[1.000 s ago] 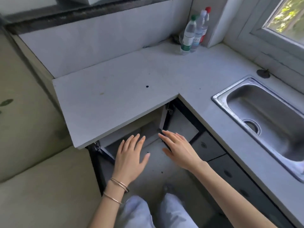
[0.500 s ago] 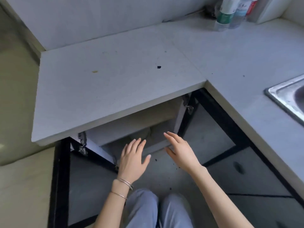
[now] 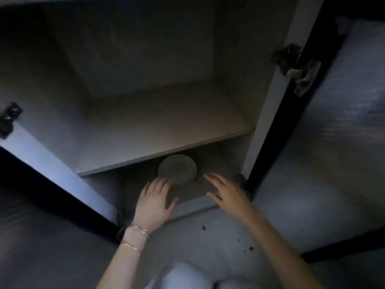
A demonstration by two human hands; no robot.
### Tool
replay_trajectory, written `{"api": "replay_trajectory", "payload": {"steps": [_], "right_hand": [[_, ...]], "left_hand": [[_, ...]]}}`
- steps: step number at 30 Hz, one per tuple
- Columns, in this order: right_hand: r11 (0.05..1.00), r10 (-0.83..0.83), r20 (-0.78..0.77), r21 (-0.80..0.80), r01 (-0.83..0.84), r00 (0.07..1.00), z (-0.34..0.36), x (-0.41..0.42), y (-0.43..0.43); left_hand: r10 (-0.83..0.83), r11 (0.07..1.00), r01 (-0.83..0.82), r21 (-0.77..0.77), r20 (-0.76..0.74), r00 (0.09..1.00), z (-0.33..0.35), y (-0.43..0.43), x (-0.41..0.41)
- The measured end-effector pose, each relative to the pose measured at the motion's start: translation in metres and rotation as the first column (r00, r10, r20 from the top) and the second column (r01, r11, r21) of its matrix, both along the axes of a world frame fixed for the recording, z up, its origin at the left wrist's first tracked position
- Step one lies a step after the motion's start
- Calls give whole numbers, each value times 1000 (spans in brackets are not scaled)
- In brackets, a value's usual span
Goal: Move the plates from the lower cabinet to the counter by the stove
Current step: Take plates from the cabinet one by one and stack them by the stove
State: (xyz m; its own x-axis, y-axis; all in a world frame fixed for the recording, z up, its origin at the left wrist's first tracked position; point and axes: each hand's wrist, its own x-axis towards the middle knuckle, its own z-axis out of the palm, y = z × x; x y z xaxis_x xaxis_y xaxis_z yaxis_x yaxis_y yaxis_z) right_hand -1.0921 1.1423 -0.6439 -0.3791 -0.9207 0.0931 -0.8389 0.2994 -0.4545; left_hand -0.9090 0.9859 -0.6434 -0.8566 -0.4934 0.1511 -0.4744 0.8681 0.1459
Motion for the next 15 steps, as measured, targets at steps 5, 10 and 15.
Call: {"api": "replay_trajectory", "payload": {"steps": [5, 10, 15], "right_hand": [[999, 36, -6, -32, -36, 999, -72, -3, -11], [999, 39, 7, -34, -39, 999, -106, 1, -28], [993, -15, 78, -113, 24, 997, -146, -9, -68]], "left_hand": [[-12, 1000, 11, -20, -16, 1000, -69, -10, 10], [-8, 1000, 9, 14, -52, 999, -97, -9, 18], [-21, 998, 22, 52, -30, 999, -117, -24, 10]]}}
